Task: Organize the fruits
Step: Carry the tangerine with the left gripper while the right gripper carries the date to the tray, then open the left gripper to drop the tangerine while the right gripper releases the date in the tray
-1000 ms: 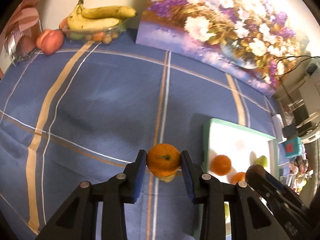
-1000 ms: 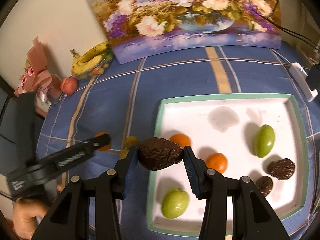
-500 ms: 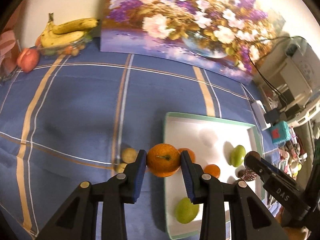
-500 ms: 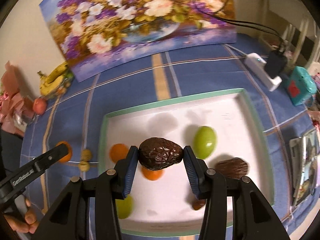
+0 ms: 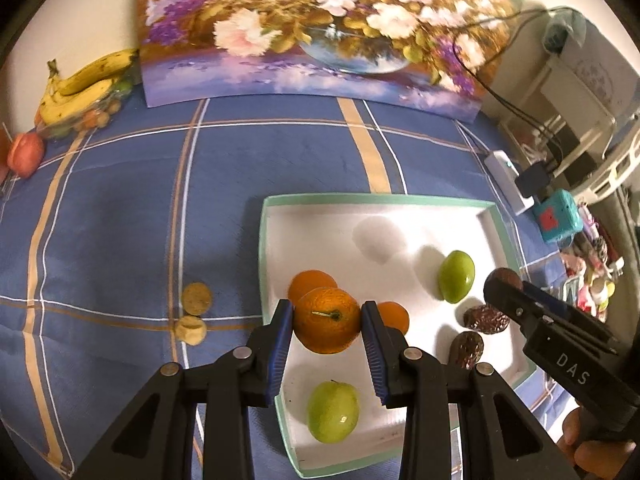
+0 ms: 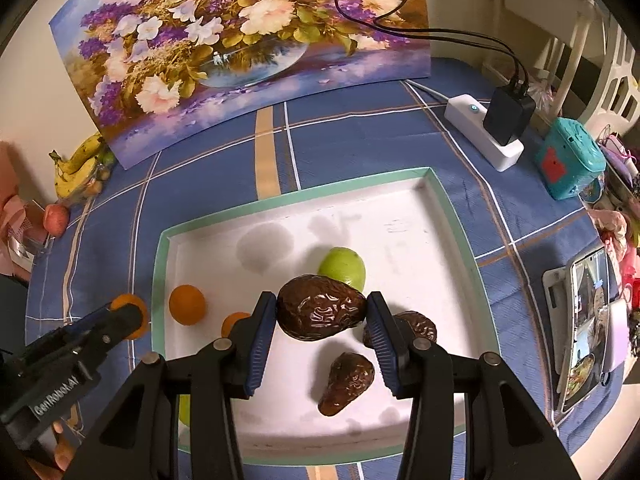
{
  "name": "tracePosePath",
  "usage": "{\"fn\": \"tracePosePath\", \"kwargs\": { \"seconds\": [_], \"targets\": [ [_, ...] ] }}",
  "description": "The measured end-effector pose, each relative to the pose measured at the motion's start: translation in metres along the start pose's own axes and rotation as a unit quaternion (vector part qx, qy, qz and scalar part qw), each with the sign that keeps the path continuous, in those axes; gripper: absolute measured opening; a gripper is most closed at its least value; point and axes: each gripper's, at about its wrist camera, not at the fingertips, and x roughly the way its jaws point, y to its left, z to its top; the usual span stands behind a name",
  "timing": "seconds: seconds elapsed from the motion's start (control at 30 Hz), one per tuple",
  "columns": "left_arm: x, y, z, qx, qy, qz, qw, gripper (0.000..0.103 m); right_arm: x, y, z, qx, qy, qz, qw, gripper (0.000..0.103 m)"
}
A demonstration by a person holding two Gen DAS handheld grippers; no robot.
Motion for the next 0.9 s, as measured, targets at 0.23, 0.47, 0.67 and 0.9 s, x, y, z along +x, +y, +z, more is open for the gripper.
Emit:
{"fn": "tracePosePath", "kwargs": {
  "seconds": [0.23,0.47,0.67,0.9],
  "targets": [
    [0.02,-0.005,-0.008,0.013,0.03,0.013,0.9994,0.037,0.013,0.003,-0.003,-0.01,0.022,-0.006,1.0,0.048],
    [0.04,-0.002,-0.018,0.012,0.061,0.024,0.9978,0.037,0.044,0.005,-0.014,-0.022,0.071,-0.018,0.997,0.048],
    [0.051,-0.002,-0.023,0.016,0.076,0.032,0.9965,0.037,0.058,0.006,-0.019,-0.026,0.091,-0.022,0.995,0.048],
    [0.049,-0.003,-0.022,0.018,0.078,0.033,0.9962,0.038,0.061,0.006,-0.021,-0.029,0.095,-0.023,0.995,0.048]
  ]
}}
